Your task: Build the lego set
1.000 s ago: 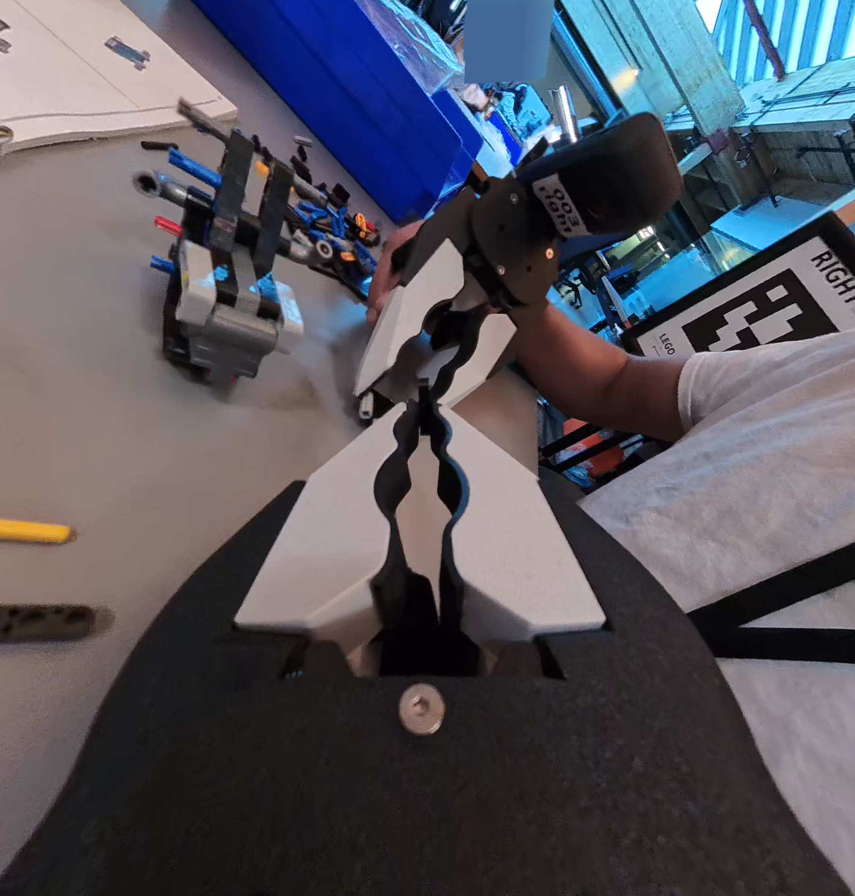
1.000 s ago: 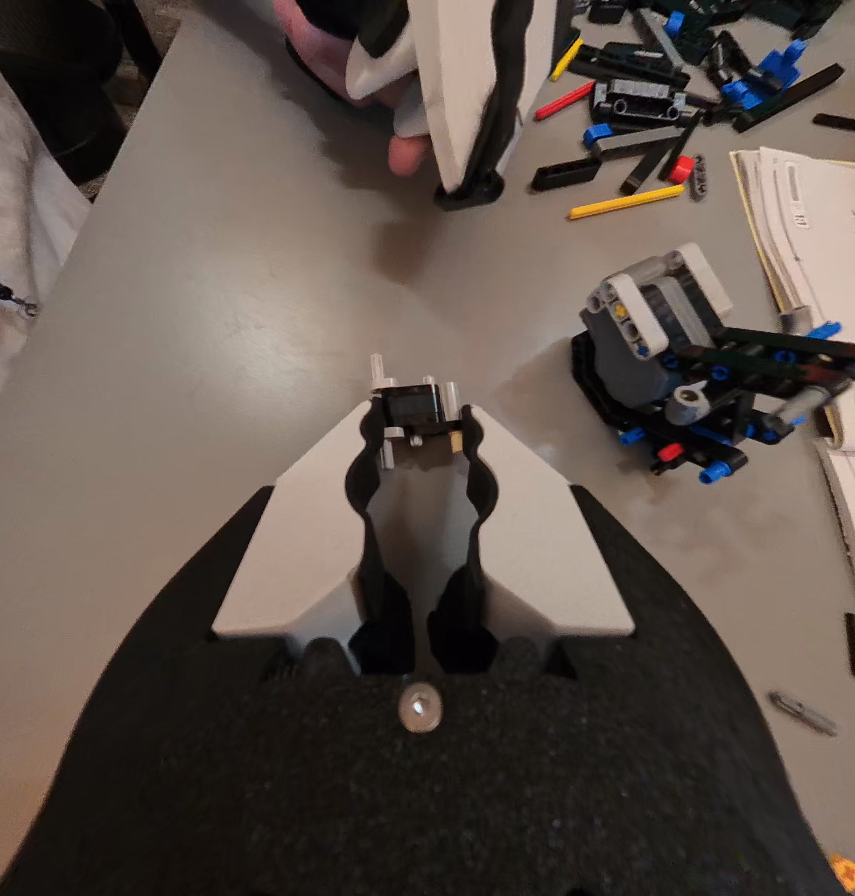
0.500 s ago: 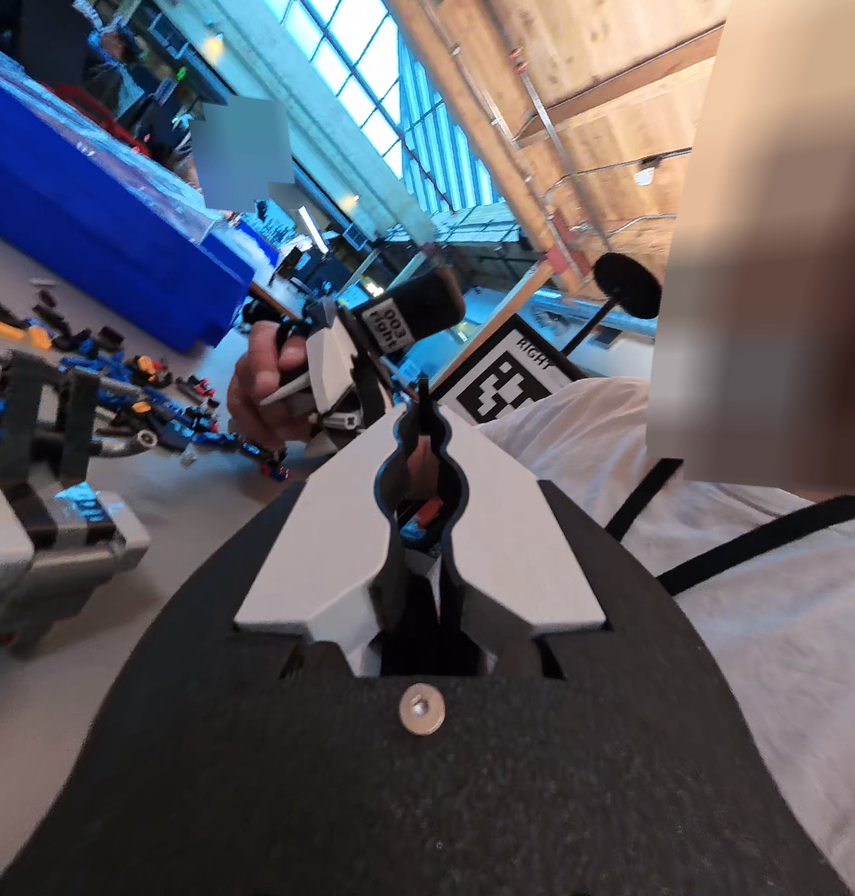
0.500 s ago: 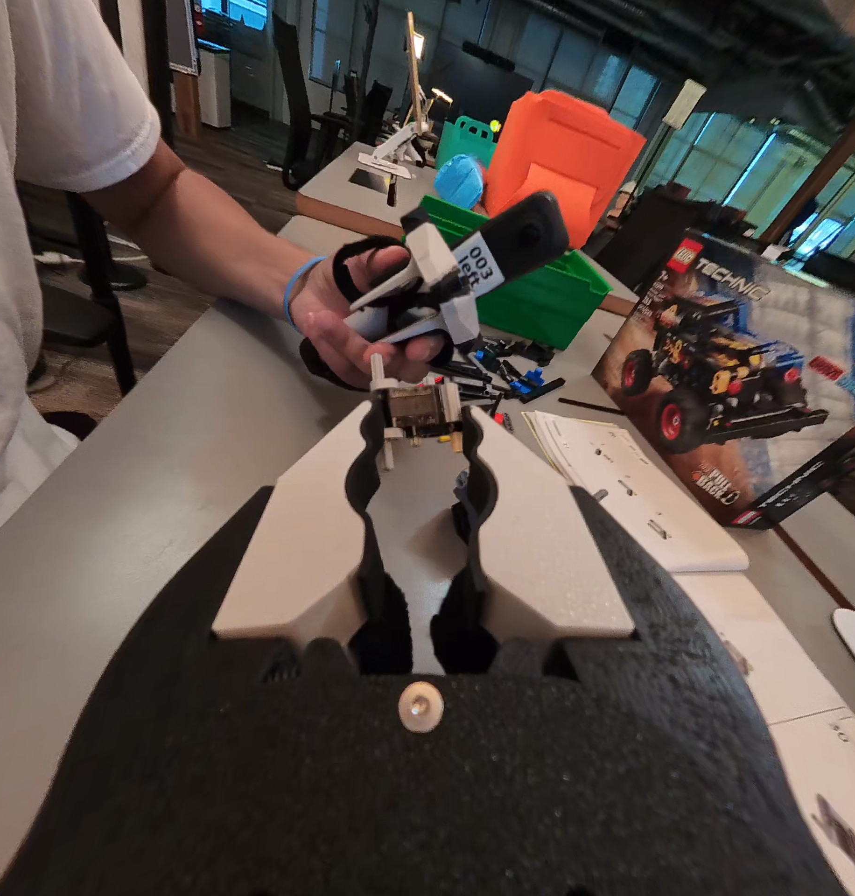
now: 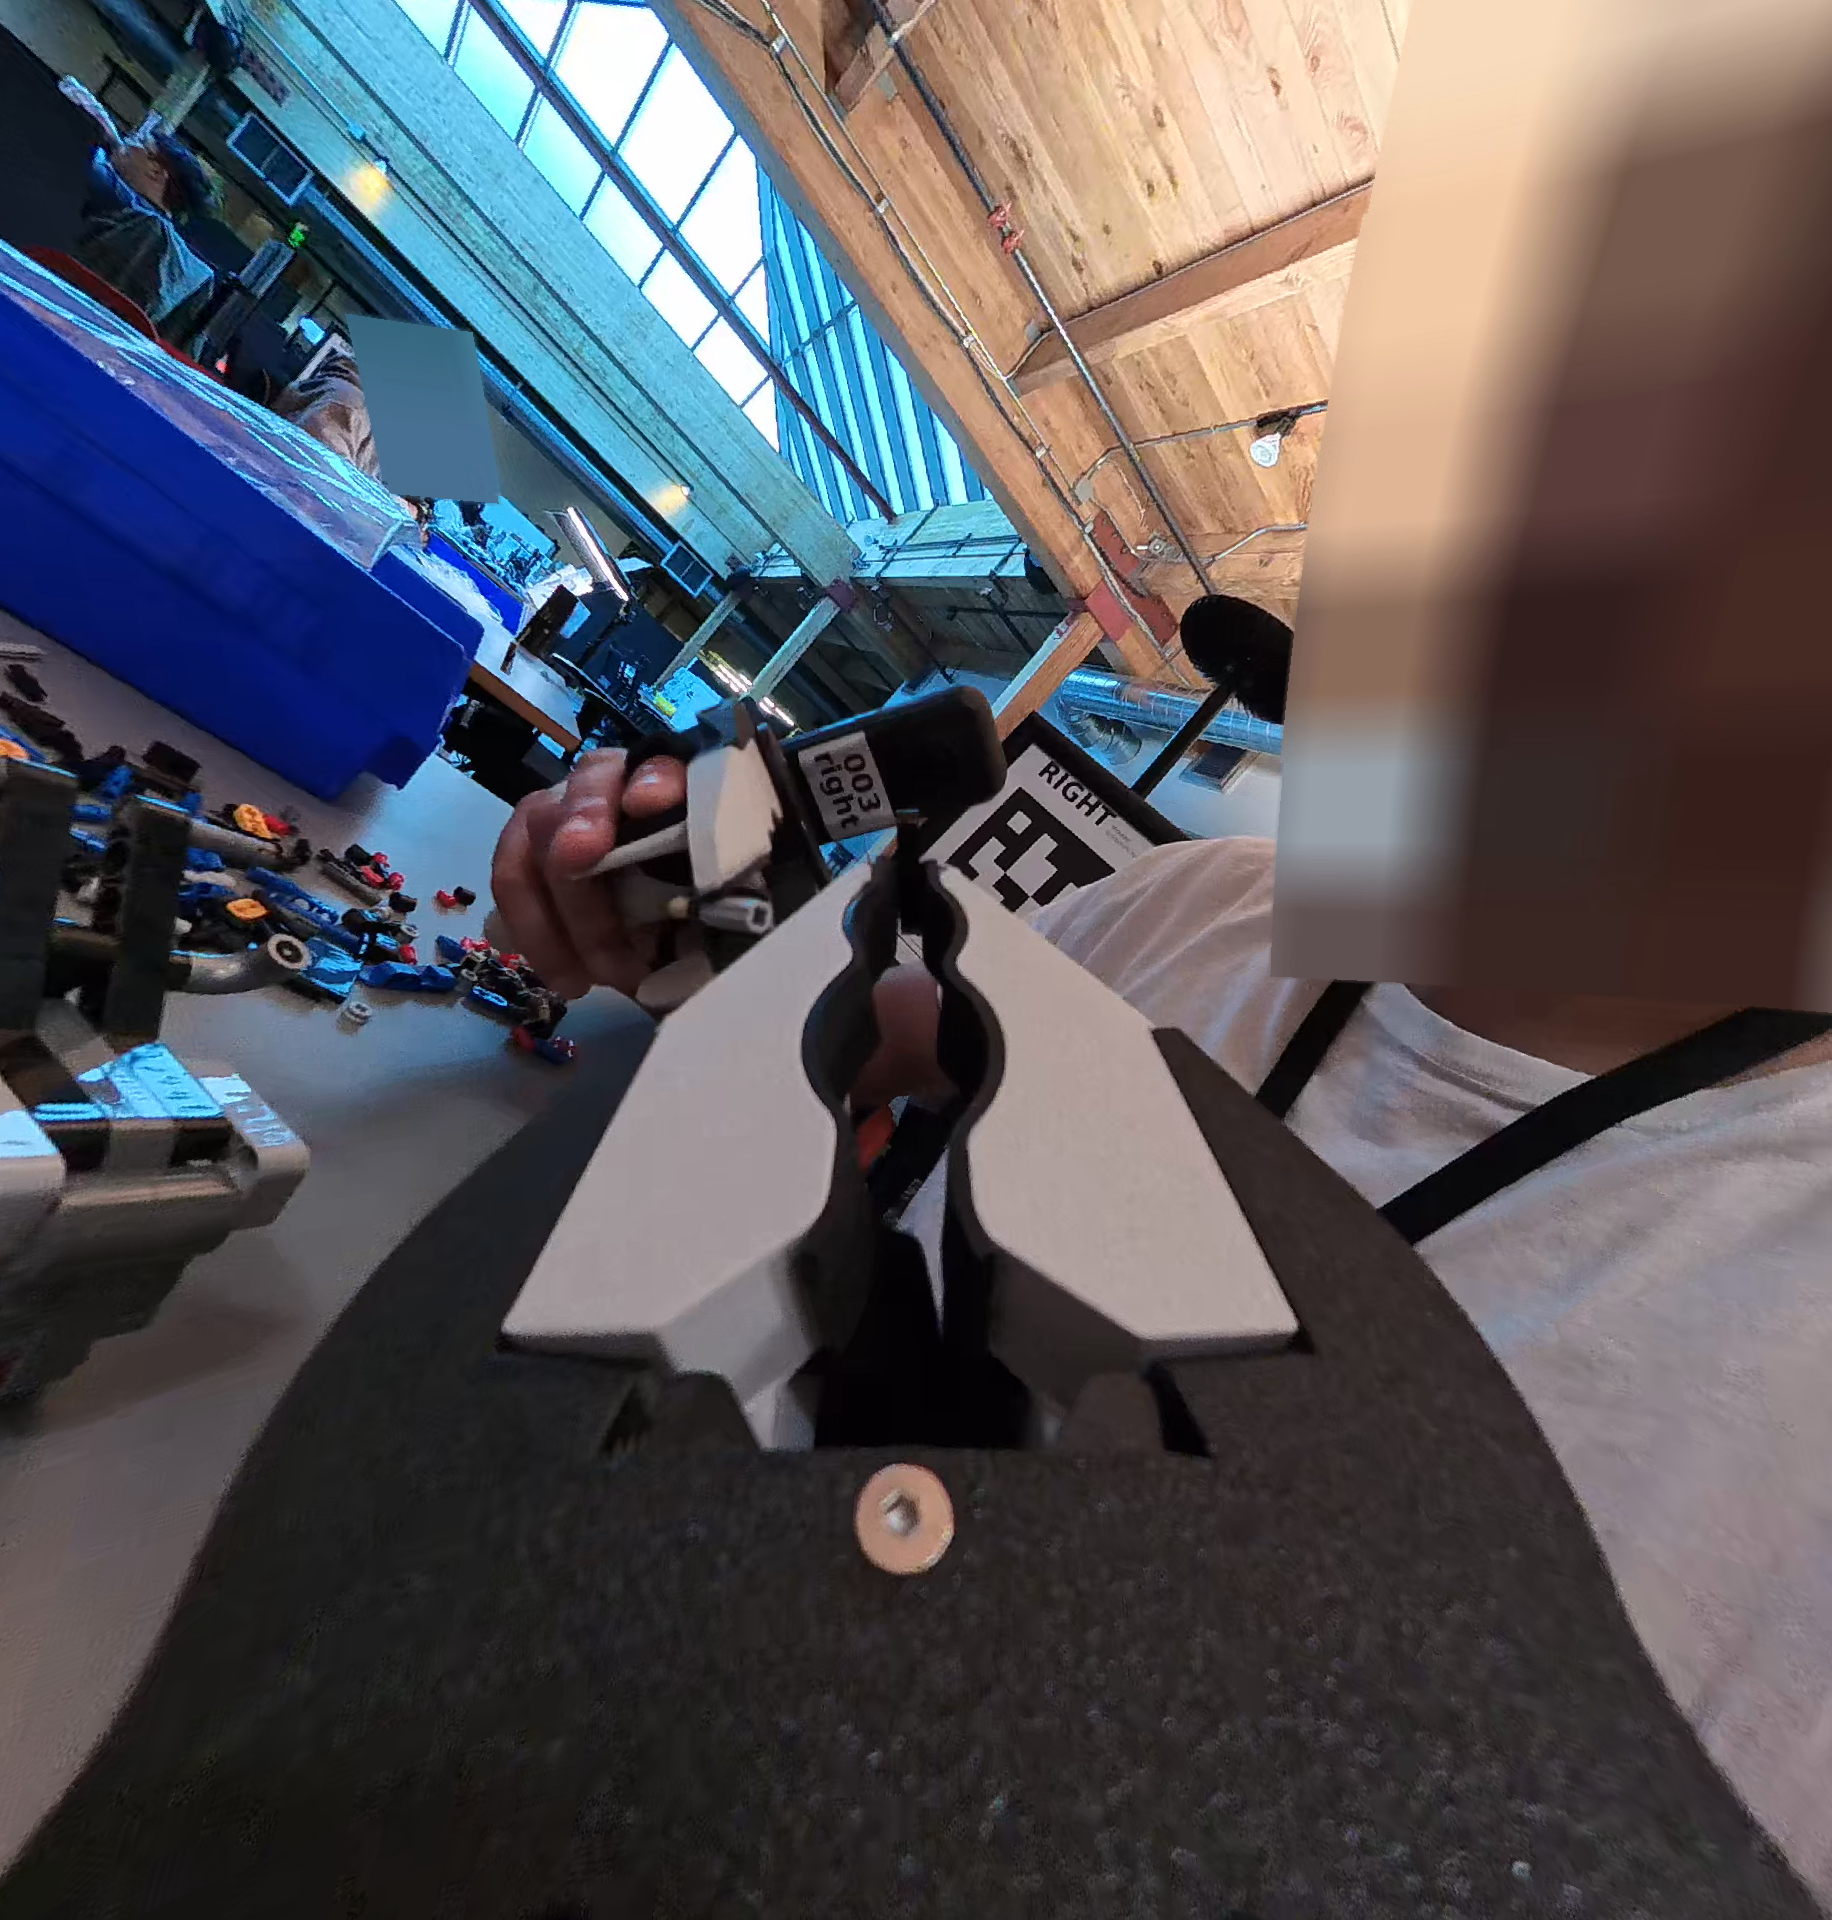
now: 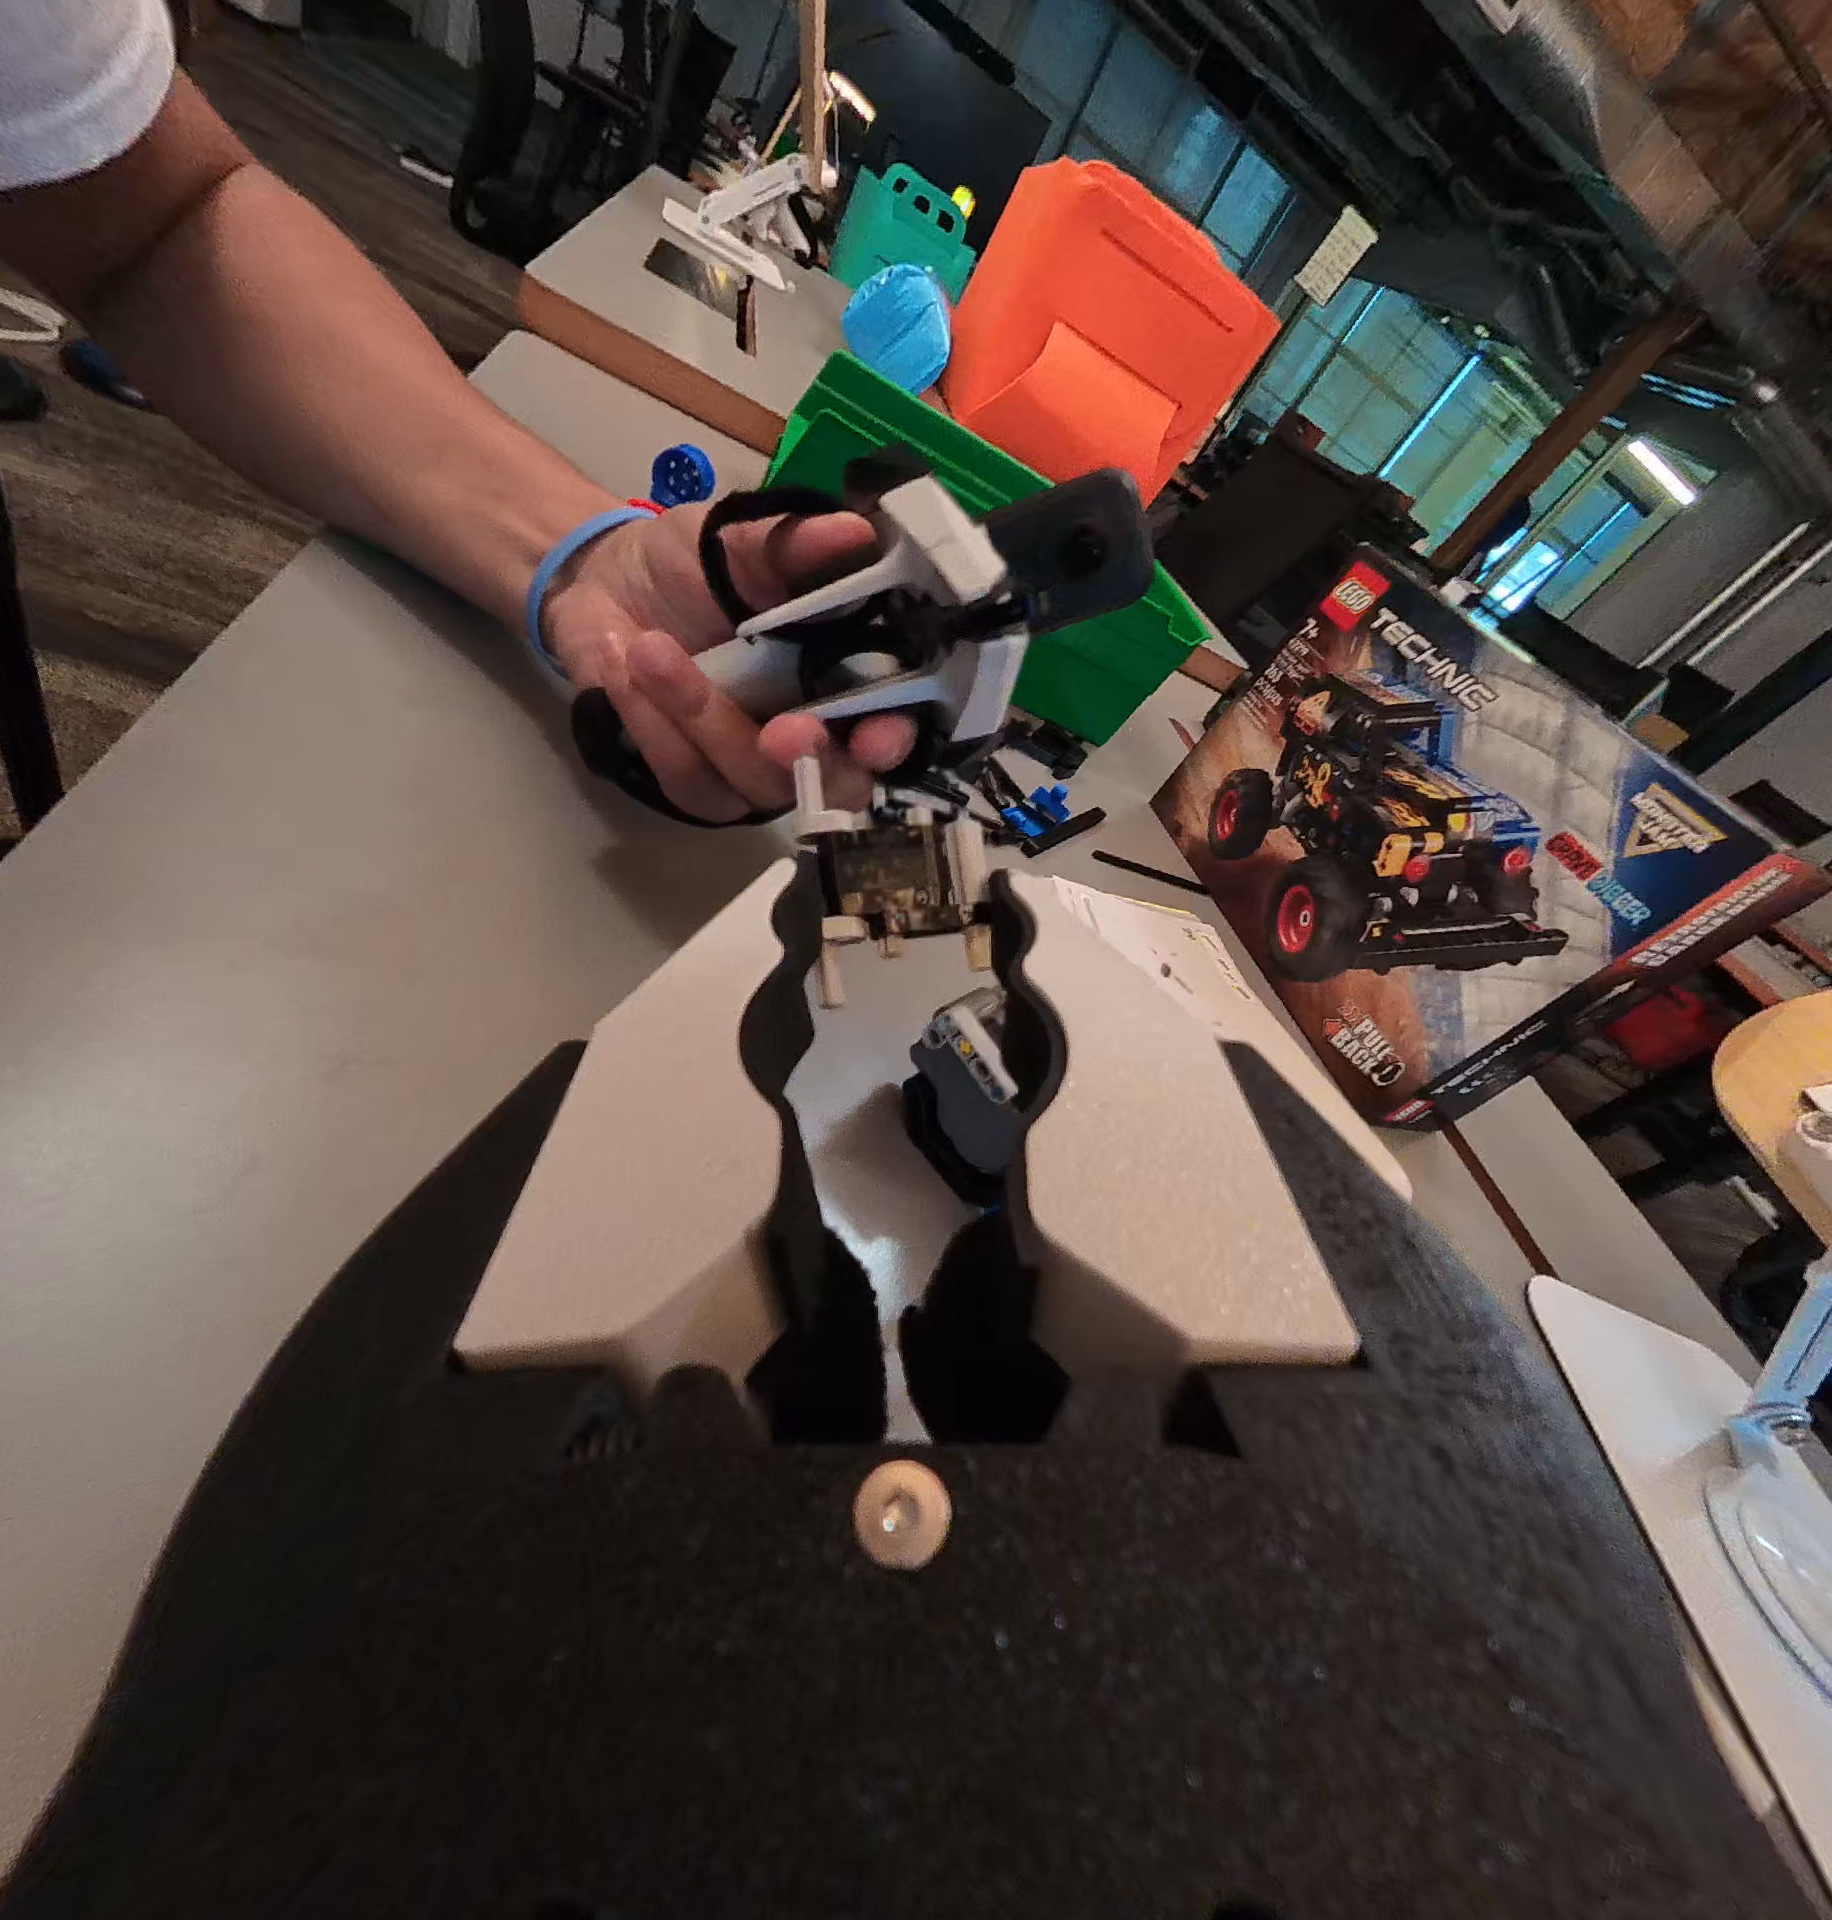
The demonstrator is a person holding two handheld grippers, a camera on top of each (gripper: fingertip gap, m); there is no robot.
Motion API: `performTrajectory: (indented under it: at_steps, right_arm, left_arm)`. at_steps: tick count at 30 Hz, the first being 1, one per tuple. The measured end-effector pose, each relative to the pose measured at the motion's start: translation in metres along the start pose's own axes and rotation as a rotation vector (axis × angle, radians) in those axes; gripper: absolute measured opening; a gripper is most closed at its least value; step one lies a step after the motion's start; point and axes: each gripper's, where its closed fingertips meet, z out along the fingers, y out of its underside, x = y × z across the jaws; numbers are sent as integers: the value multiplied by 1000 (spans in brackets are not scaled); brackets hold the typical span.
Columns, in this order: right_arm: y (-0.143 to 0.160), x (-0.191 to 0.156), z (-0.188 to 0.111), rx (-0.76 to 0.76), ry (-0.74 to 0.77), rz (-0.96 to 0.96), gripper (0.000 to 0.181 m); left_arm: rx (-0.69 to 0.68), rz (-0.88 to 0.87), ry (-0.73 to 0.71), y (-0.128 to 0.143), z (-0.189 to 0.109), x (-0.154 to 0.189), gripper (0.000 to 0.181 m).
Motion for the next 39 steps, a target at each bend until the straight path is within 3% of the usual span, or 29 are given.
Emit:
performTrajectory:
  at_steps: [13,39]
  right_arm:
    - [0,3,-1,5,41,-27,32]
    - [-10,5,1,29,73,-39,32]
  left_arm:
    - [-52,30,-18,14,5,1,1]
    - [-23,-43,-6,12,10,-12,2]
